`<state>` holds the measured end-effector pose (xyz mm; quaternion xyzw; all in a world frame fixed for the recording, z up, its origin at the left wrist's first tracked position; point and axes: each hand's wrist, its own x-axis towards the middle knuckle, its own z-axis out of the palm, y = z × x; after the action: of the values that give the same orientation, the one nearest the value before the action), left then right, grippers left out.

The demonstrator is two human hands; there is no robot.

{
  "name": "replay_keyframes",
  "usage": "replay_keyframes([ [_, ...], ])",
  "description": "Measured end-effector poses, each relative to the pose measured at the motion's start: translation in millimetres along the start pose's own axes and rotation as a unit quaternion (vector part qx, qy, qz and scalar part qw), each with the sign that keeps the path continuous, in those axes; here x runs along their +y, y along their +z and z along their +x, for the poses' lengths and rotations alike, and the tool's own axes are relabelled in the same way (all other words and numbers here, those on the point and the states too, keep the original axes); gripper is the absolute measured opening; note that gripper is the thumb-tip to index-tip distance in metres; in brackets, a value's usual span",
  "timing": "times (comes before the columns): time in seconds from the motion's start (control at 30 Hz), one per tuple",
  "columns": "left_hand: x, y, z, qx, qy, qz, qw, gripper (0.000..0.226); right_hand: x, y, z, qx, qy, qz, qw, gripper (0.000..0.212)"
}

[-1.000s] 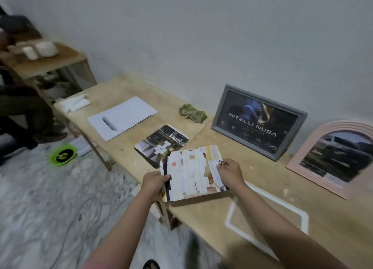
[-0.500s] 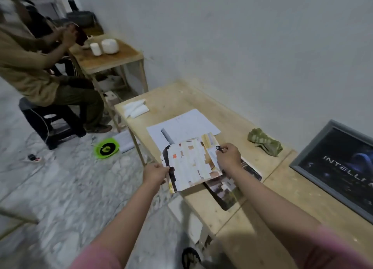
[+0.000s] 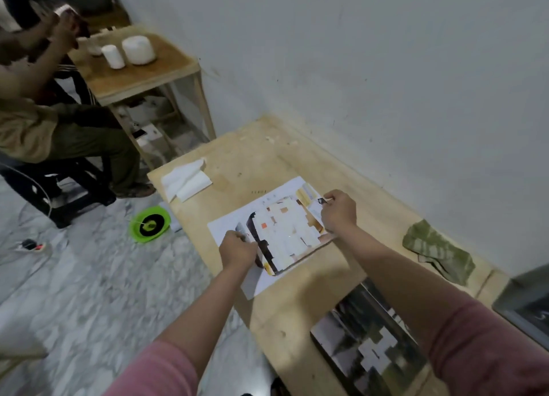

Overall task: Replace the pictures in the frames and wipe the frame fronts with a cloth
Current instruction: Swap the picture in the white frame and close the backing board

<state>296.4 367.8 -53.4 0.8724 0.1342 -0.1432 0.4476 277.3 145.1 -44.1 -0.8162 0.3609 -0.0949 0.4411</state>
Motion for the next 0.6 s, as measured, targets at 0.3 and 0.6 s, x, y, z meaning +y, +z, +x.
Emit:
replay_keyframes([
  [0.3, 2.1, 21.8, 27.2, -0.012, 0.042, 0.091, 0.995, 0.012, 25.9, 38.8, 39.8, -0.031, -0.027, -0.141, 0.989, 0.026],
  [0.6, -9.1, 28.2, -1.9, 0.002, 0.085, 0.103, 0.991, 0.02, 37.7, 18.1, 11.9, 0.009, -0.065, -0.188, 0.98, 0.032],
])
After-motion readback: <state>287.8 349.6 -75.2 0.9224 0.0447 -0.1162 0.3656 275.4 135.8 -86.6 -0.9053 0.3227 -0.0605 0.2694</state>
